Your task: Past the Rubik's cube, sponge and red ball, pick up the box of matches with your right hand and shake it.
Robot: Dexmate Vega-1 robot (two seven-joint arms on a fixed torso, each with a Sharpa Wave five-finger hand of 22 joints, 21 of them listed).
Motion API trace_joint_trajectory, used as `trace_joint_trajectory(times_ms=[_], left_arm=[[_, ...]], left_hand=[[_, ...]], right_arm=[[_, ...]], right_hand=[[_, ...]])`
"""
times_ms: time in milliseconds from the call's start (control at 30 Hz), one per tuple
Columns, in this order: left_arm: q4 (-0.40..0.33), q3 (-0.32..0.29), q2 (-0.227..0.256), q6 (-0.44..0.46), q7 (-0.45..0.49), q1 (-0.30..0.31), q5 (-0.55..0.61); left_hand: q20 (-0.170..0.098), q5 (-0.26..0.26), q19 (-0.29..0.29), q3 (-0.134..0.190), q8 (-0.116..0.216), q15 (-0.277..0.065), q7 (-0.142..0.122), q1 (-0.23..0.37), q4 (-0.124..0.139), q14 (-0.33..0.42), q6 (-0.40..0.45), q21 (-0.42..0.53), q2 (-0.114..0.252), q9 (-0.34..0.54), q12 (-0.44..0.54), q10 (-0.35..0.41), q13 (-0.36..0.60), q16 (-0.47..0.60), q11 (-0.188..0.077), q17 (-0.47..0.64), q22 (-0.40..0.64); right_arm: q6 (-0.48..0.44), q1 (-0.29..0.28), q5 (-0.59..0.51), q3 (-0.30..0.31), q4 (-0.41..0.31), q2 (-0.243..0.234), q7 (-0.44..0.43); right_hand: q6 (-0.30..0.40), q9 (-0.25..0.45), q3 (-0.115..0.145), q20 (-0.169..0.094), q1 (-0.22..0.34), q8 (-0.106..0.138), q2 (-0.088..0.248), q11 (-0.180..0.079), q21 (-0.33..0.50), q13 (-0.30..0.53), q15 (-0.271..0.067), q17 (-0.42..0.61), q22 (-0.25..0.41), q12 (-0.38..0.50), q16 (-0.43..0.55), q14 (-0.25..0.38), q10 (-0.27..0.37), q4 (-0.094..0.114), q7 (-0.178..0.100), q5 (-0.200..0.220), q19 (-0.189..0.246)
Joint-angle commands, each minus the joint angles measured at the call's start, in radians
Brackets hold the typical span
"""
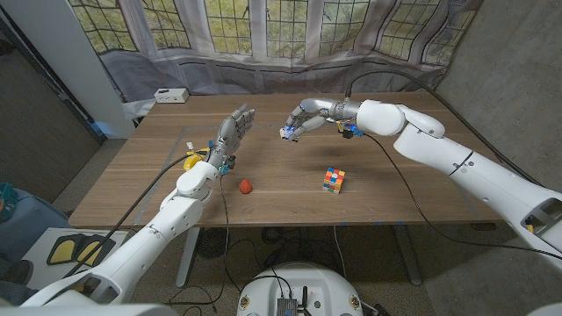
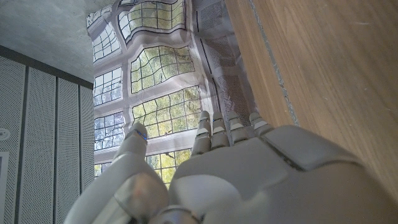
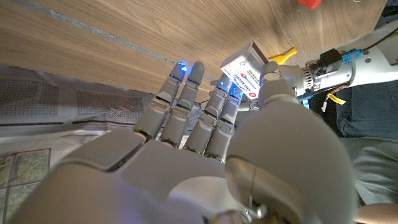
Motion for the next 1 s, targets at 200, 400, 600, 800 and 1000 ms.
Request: trace_joint_trajectory(times_ms=[200,400,600,800,1000], left_arm=[[0.023,0.003,-0.006,0.002,-0.016,-0.02,-0.005],[0.027,0.006,-0.007,0.006,-0.015,-0.027,-0.001],[0.029,0.009,-0.008,0.011,-0.018,-0.031,-0.002],[0.034,0.011,-0.01,0.012,-0.023,-0.036,-0.002],[0.034,0.013,-0.011,0.016,-0.024,-0.037,-0.003]], left_hand=[[0.006,-0.001,0.0,0.01,0.0,0.01,-0.002,0.005,0.002,0.002,0.01,0.004,0.005,0.006,0.001,0.009,0.006,0.0,0.0,0.002,0.005],[0.005,-0.001,-0.001,0.01,0.0,0.011,-0.003,0.005,0.002,0.002,0.009,0.004,0.006,0.006,0.001,0.009,0.006,0.0,-0.002,0.002,0.005],[0.005,-0.001,-0.001,0.011,0.0,0.011,-0.003,0.005,0.002,0.002,0.01,0.004,0.006,0.006,0.001,0.01,0.006,0.0,-0.001,0.002,0.005],[0.006,-0.001,0.0,0.011,0.0,0.011,-0.004,0.005,0.002,0.002,0.009,0.004,0.006,0.006,0.001,0.01,0.006,0.0,-0.002,0.002,0.005],[0.007,-0.001,-0.001,0.011,0.0,0.012,-0.003,0.006,0.002,0.002,0.009,0.004,0.006,0.006,0.001,0.01,0.006,0.0,-0.003,0.002,0.005]], right_arm=[[0.166,-0.132,0.366,0.208,0.139,0.037,-0.12],[0.321,-0.195,0.688,0.311,0.273,0.106,-0.114],[0.425,-0.277,0.825,0.405,0.309,0.155,-0.226],[0.491,-0.337,0.988,0.487,0.359,0.219,-0.285],[0.507,-0.409,1.178,0.568,0.369,0.3,-0.344]], right_hand=[[0.034,0.003,0.006,0.001,0.015,0.003,0.023,0.0,-0.001,0.005,-0.065,0.001,0.003,0.005,-0.003,0.009,0.012,-0.004,-0.021,0.008,0.001],[0.033,0.002,0.005,0.002,0.017,0.002,0.024,0.004,0.0,0.005,-0.063,0.003,0.003,0.002,-0.003,0.007,0.007,-0.005,-0.018,0.008,0.003],[0.034,0.002,0.003,0.002,0.018,0.001,0.025,0.003,0.0,0.005,-0.063,0.005,0.003,0.003,-0.001,0.008,0.009,-0.006,-0.017,0.007,0.006],[0.038,0.002,0.0,-0.004,0.015,0.001,0.026,0.004,0.002,0.005,-0.065,0.007,0.003,0.004,0.001,0.01,0.016,-0.003,-0.018,0.006,0.012],[0.039,0.002,-0.002,-0.007,0.014,0.0,0.027,0.002,0.003,0.004,-0.066,0.007,0.003,0.004,0.0,0.013,0.017,-0.002,-0.021,0.005,0.015]])
